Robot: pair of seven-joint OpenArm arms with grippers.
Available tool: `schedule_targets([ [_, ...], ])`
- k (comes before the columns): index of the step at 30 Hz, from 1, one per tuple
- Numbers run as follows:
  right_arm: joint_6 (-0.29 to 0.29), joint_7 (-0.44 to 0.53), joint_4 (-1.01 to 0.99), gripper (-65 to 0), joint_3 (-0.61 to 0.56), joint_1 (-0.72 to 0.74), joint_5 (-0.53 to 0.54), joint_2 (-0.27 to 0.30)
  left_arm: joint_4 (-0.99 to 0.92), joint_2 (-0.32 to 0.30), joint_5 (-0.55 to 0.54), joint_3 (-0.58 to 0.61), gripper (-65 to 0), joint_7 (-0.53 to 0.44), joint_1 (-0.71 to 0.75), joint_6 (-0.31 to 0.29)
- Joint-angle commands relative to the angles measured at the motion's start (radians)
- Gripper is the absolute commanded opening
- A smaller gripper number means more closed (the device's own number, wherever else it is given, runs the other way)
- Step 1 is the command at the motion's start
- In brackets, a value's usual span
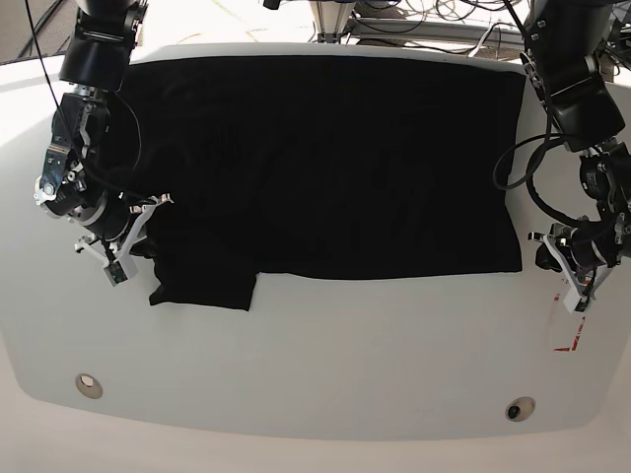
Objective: Layout the t-shirt on the table in an organized manner, then fold the t-shirt properly
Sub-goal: 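Grasp the shirt hem edge with both grippers, then lift the hem with both grippers and fold it toward the collar edge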
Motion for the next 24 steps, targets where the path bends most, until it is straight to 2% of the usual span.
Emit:
schedule_targets([
  [1,-0.001,0.015,0.030,-65.0,0.008,-0.003,0.007,0.019,0.047,-0.021,-0.017,-0.001,-53.6,-0.005,-0.015,-0.002],
  [13,-0.001,0.015,0.030,-65.0,0.008,-0.017,0.007,-0.010,0.056,-0.017,-0.023,-0.012,-53.5,0.051,-0.011,-0.002],
  [24,-0.001,0.015,0.030,-65.0,0.008,-0.017,0.007,-0.015,0.056,-0.023,-0.163,-0.125,-53.1,0.168,-0.001,-0.002],
])
